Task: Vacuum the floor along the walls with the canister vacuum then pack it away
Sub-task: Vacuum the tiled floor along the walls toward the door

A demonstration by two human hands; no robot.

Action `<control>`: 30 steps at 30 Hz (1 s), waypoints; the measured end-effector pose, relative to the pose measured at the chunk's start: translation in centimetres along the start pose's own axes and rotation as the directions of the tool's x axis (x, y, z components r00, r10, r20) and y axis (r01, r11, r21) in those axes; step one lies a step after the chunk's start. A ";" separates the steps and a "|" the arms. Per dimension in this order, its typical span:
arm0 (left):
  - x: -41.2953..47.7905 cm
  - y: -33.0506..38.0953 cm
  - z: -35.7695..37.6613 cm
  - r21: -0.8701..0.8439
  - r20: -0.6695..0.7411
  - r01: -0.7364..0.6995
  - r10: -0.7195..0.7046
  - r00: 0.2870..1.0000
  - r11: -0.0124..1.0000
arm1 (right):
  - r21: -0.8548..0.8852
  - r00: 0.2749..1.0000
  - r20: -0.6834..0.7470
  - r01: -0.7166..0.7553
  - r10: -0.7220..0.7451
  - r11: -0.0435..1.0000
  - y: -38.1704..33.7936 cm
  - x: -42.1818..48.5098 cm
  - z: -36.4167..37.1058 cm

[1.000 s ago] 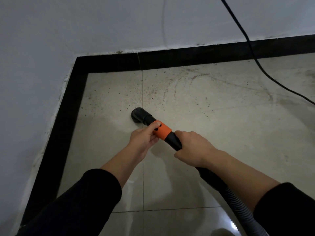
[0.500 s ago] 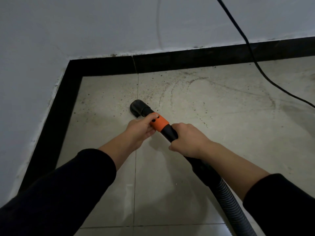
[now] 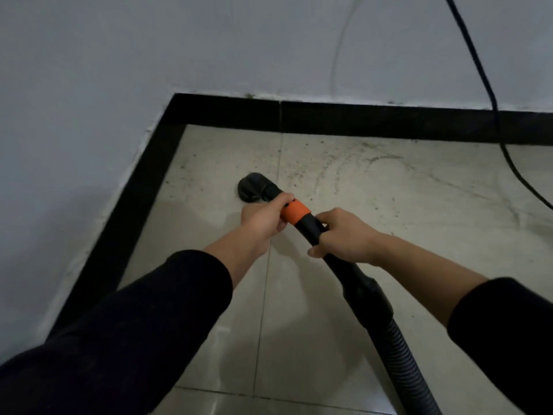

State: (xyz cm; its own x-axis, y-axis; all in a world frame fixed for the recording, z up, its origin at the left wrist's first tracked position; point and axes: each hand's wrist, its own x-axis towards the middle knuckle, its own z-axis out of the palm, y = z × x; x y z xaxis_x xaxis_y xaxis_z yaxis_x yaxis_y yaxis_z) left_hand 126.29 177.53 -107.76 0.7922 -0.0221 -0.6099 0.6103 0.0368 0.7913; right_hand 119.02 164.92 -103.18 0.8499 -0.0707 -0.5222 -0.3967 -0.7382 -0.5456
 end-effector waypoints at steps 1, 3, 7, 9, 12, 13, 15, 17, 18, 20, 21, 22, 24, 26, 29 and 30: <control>-0.1 -0.1 -0.4 0.002 -0.006 -0.001 0.001 1.000 1.000 | 0.002 1.000 0.004 0.005 -0.005 1.000 -0.2 0.0 0.4; -0.3 -0.2 -1.0 -0.002 -0.006 -0.004 0.004 1.000 1.000 | 0.009 1.000 0.009 0.005 -0.005 1.000 -0.5 0.1 0.8; -0.8 0.1 -1.2 -0.007 0.006 -0.001 0.001 1.000 1.000 | 0.037 1.000 0.025 -0.002 0.001 0.999 -0.7 -0.1 0.5; -0.9 0.0 -1.4 0.002 0.001 0.003 -0.003 1.000 1.000 | 0.038 0.999 0.032 -0.003 0.001 0.999 -0.8 -0.2 0.8; -1.0 -0.1 -2.3 0.013 -0.011 0.003 -0.003 1.000 1.000 | 0.033 0.999 0.044 0.010 -0.012 0.999 -1.1 -0.1 1.4; -1.0 0.0 -2.8 0.014 -0.013 0.002 -0.002 1.000 1.000 | 0.031 0.999 0.050 0.017 -0.019 0.999 -1.3 0.0 1.6; -0.9 0.1 -3.7 0.009 -0.017 -0.001 0.001 1.000 1.000 | 0.020 0.997 0.060 0.038 -0.039 0.999 -1.9 0.2 2.0; -0.8 0.3 -4.6 -0.004 -0.033 0.000 -0.001 0.999 1.000 | 0.003 0.996 0.069 0.058 -0.058 0.998 -2.6 0.4 2.3; -0.7 0.3 -5.0 -0.013 -0.045 0.003 -0.003 0.999 1.000 | -0.004 0.995 0.073 0.065 -0.064 0.998 -3.0 0.6 2.5; -0.6 0.3 -5.8 -0.034 -0.075 0.002 -0.004 0.997 0.999 | -0.019 0.994 0.079 0.079 -0.077 0.997 -3.6 0.9 2.9; -0.6 0.4 -6.1 -0.046 -0.086 -0.001 -0.003 0.996 0.999 | -0.028 0.993 0.081 0.086 -0.084 0.996 -3.9 1.1 3.1; -0.6 0.5 -6.4 -0.057 -0.095 -0.003 -0.003 0.996 0.998 | -0.036 0.992 0.085 0.093 -0.090 0.995 -4.2 1.3 3.2; -0.4 0.7 -6.9 -0.072 -0.109 -0.005 -0.003 0.994 0.997 | -0.046 0.991 0.092 0.105 -0.100 0.993 -4.8 1.7 3.5; -0.2 0.8 -7.4 -0.082 -0.118 -0.007 -0.003 0.993 0.997 | -0.053 0.989 0.095 0.115 -0.109 0.992 -5.3 2.0 3.7; 0.1 0.9 -8.2 -0.096 -0.127 -0.019 0.006 0.992 0.995 | -0.064 0.988 0.095 0.124 -0.118 0.990 -5.9 2.4 3.9; 0.2 1.0 -8.4 -0.101 -0.135 -0.025 0.012 0.991 0.995 | -0.066 0.988 0.095 0.127 -0.120 0.990 -6.1 2.6 4.0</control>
State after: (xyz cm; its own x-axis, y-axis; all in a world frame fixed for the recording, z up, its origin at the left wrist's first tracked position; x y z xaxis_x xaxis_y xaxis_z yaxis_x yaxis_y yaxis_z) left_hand 127.03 185.94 -107.49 0.7912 0.1131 -0.6010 0.5864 0.1384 0.7981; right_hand 122.27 171.92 -103.83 0.8545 0.0828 -0.5129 -0.2622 -0.7836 -0.5633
